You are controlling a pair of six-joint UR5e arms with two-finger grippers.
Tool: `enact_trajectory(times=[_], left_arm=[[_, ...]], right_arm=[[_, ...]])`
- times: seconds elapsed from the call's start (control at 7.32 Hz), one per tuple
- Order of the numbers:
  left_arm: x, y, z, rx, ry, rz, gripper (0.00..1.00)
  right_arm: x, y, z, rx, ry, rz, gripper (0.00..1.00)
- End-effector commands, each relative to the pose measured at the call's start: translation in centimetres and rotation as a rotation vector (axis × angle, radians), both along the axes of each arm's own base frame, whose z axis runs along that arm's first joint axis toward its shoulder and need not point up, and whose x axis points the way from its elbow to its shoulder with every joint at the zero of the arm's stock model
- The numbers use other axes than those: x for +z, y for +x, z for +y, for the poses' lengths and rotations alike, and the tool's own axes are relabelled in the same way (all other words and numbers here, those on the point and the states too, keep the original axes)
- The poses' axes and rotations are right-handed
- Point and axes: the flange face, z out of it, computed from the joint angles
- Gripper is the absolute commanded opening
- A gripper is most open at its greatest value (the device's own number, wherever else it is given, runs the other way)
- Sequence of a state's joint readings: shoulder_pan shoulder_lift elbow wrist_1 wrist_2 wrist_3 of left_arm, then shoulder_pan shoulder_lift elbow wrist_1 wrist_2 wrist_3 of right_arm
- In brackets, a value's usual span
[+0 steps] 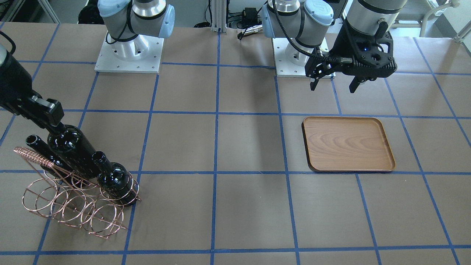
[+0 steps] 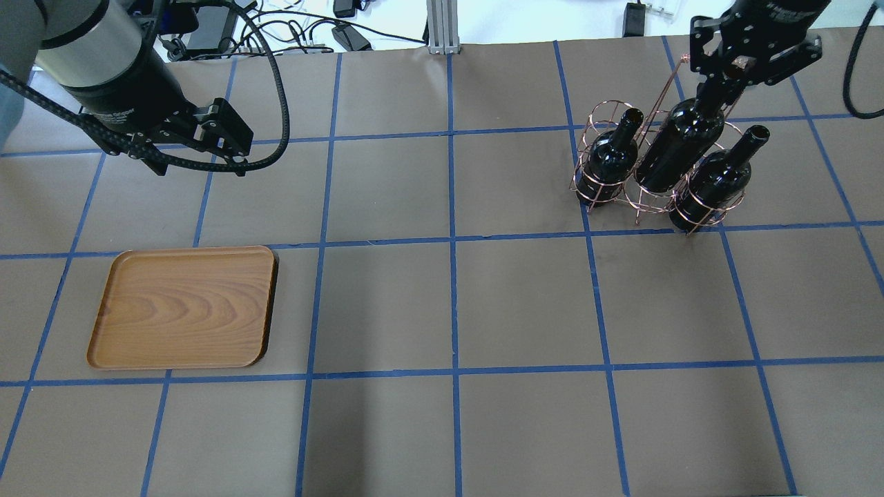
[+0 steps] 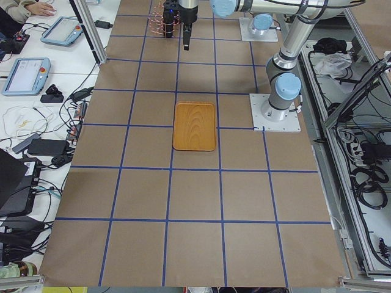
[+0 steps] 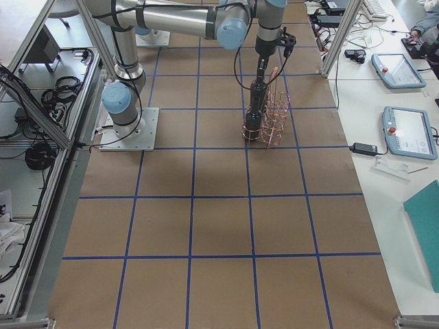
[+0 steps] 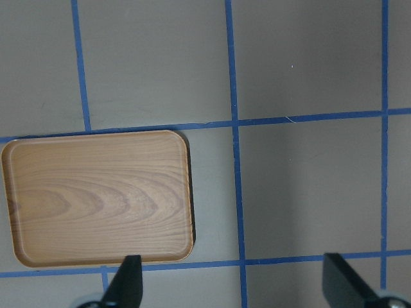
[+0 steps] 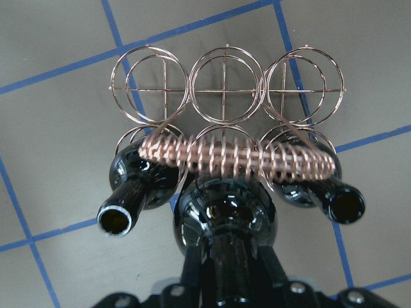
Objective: Take wine from basket and place on tray
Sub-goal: 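Lift the bottle out of the rack with the right gripper, carry toward tray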
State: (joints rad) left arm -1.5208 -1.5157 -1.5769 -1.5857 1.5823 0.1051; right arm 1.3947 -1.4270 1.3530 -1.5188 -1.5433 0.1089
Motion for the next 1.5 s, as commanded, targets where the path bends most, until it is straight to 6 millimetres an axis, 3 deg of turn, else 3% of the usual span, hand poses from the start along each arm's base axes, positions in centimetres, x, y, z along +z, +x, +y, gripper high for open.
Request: enact_trajectory(times=[0.0, 0.14, 0.41, 0.96, 1.37], left_arm=[[-0.1, 0.2, 0.0, -0.018, 0.007, 0.000, 1.00], [0.0, 0.4, 0.0, -0.015, 0.005, -0.001, 1.00], [0.0, 0.4, 0.0, -0.015, 0.002, -0.001, 1.00], [0.2, 1.7, -0.2, 0.006, -0.002, -0.005, 1.00], [0.5, 3.6, -0.2, 0.019, -0.001, -0.008, 1.00]], right_arm=[[4.7, 4.8, 3.6, 0.041, -0.023, 0.043, 0.00], [5.3, 8.3, 4.8, 0.035, -0.032, 0.071, 0.00], [4.4, 14.7, 6.4, 0.001, -0.017, 0.050, 0.00], [-0.8, 30.2, 8.8, -0.070, 0.019, -0.027, 0.00], [-5.6, 37.4, 9.2, -0.094, -0.008, -0.008, 0.00]])
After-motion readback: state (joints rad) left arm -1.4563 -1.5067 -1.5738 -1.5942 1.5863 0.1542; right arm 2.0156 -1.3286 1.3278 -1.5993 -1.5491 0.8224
